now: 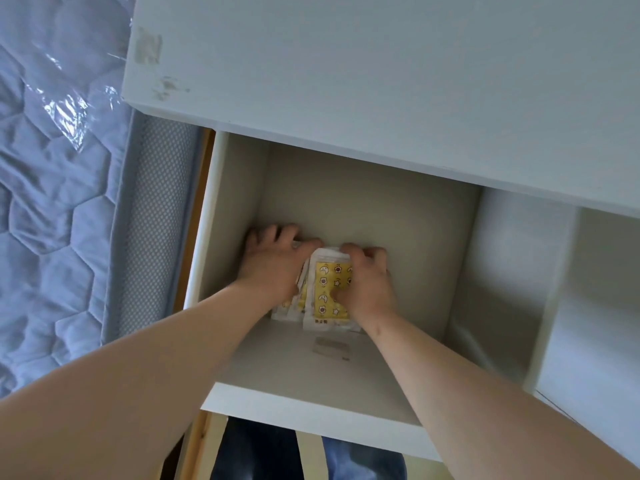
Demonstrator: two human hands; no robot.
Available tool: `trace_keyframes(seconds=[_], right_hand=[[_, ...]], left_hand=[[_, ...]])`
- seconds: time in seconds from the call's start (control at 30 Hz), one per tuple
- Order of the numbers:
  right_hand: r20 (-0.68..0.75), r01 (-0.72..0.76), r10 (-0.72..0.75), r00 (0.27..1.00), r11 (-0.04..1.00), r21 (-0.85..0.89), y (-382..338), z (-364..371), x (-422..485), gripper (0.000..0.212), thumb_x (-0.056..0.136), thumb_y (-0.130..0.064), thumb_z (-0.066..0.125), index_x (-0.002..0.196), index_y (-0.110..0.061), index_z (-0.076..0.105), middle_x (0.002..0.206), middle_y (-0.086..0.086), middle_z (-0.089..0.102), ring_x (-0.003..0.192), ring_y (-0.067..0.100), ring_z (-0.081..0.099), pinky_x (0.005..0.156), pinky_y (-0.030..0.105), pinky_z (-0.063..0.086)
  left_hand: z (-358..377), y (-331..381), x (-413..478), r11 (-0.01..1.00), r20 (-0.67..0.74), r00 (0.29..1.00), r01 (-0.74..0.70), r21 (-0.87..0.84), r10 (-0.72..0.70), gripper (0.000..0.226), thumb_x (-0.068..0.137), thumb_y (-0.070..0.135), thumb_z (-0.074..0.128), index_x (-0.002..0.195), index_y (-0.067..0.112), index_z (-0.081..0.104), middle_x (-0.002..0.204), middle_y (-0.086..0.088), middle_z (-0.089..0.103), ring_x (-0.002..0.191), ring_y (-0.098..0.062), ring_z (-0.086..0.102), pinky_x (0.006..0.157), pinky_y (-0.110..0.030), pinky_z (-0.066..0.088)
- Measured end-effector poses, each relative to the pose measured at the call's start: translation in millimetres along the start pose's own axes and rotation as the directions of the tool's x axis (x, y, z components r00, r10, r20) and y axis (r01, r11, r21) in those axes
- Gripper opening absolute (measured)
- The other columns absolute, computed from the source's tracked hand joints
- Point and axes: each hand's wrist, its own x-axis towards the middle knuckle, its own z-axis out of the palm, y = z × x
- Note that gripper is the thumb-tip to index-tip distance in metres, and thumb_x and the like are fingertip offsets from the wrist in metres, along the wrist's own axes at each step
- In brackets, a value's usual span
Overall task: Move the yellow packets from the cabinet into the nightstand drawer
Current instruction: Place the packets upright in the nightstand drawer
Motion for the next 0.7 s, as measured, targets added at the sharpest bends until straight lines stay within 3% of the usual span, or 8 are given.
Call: trace_keyframes(seconds=[0.13, 0.33, 0.53, 0.7], right_hand=[[-0.001, -0.006, 0.006, 1.000, 0.995, 0.095, -13.5, 12.4, 2.6, 0.059, 0.077, -0.003, 0.065, 0.128, -0.027, 0.046, 0.127, 0.005, 0.031, 0.108, 0.033, 0.053, 0.094, 0.031, 0.047], [0.009, 0.021, -0.023, 1.000, 0.980, 0.199, -34.7, 24.1, 2.4, 0.062, 0.078, -0.002, 0.066, 0.132, -0.024, 0.045, 0.131, 0.007, 0.031, 0.113, 0.029, 0.052, 0.097, 0.028, 0.043], [0.010, 0.023, -0.025, 1.000, 0.994, 0.106, -34.3, 23.5, -0.7, 0.074, 0.078, -0.011, 0.068, 0.140, -0.030, 0.033, 0.137, 0.004, 0.028, 0.120, 0.027, 0.046, 0.094, 0.032, 0.044], [0.057, -0.032, 0.032, 0.998, 0.999, 0.001, -37.0, 10.7, -11.9, 0.089, 0.079, -0.018, 0.070, 0.146, -0.038, 0.015, 0.153, 0.000, 0.006, 0.134, 0.029, 0.028, 0.104, 0.039, 0.038]], left_hand=[[-3.2, -6.0, 0.6, 0.999, -0.030, 0.999, 0.032, 0.009, -0.032, 0.055, 0.091, 0.028, 0.049, 0.142, 0.035, 0.027, 0.142, -0.002, 0.030, 0.126, -0.028, 0.030, 0.104, -0.036, 0.026], [-6.8, -4.5, -5.6, 0.984, -0.054, 0.996, 0.074, 0.162, -0.067, 0.048, 0.094, 0.010, 0.037, 0.140, 0.011, 0.028, 0.141, -0.011, 0.032, 0.128, -0.031, 0.033, 0.104, -0.034, 0.028], [1.6, -5.0, -10.7, 0.980, -0.064, 0.996, 0.074, 0.186, -0.063, 0.052, 0.099, 0.013, 0.024, 0.147, 0.004, 0.007, 0.155, -0.013, 0.008, 0.145, -0.031, 0.004, 0.116, -0.036, 0.009], [-10.4, -3.1, -19.2, 0.993, 0.019, 0.993, 0.112, 0.047, -0.113, 0.079, 0.091, 0.008, 0.048, 0.149, 0.010, -0.004, 0.157, -0.011, -0.005, 0.146, -0.030, 0.000, 0.117, -0.035, 0.010]])
